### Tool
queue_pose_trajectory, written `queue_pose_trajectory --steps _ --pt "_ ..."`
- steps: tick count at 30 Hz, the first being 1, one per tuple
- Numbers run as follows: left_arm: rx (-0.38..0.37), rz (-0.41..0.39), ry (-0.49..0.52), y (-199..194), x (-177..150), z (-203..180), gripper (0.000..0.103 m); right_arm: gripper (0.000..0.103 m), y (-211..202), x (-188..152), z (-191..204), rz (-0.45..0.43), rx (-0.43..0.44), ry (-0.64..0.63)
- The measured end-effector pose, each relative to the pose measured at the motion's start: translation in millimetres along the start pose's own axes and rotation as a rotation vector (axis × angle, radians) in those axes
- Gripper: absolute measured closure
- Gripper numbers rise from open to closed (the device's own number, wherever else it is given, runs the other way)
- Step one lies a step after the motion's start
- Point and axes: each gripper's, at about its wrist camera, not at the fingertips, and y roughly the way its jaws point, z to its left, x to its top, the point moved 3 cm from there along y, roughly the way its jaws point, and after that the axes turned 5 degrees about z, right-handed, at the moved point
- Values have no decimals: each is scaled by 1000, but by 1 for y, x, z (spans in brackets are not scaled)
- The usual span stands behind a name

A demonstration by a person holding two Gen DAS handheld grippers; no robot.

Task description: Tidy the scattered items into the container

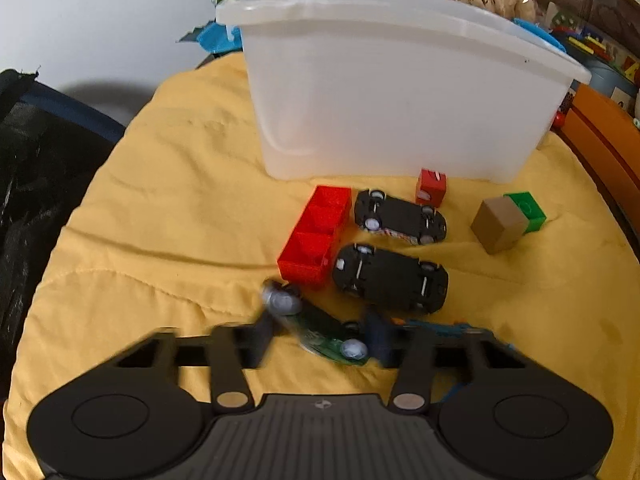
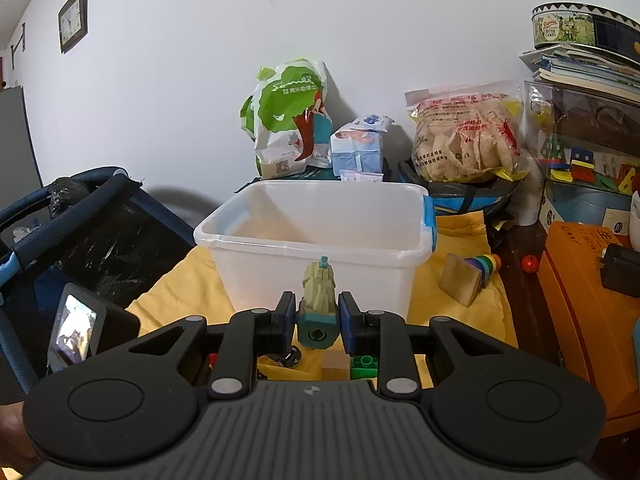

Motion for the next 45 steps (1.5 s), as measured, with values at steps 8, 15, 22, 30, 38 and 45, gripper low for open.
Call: queue_pose_trajectory --steps 8,15,22,30,38,45 --pt "-2 -42 49 -17 -4 7 82 77 0 -4 -2 6 1 8" --pt "10 -109 82 -52 1 23 82 77 2 -3 4 1 13 1" --pt "-14 -189 115 -112 45 27 84 77 6 14 2 -36 20 11" --pt "-39 -245 92 -141 105 31 91 77 21 50 -5 -77 10 9" --pt "-48 -179 13 -108 73 52 29 77 11 59 -1 -121 13 -26" --pt "95 -113 63 -41 24 23 29 77 13 27 4 -52 25 -32"
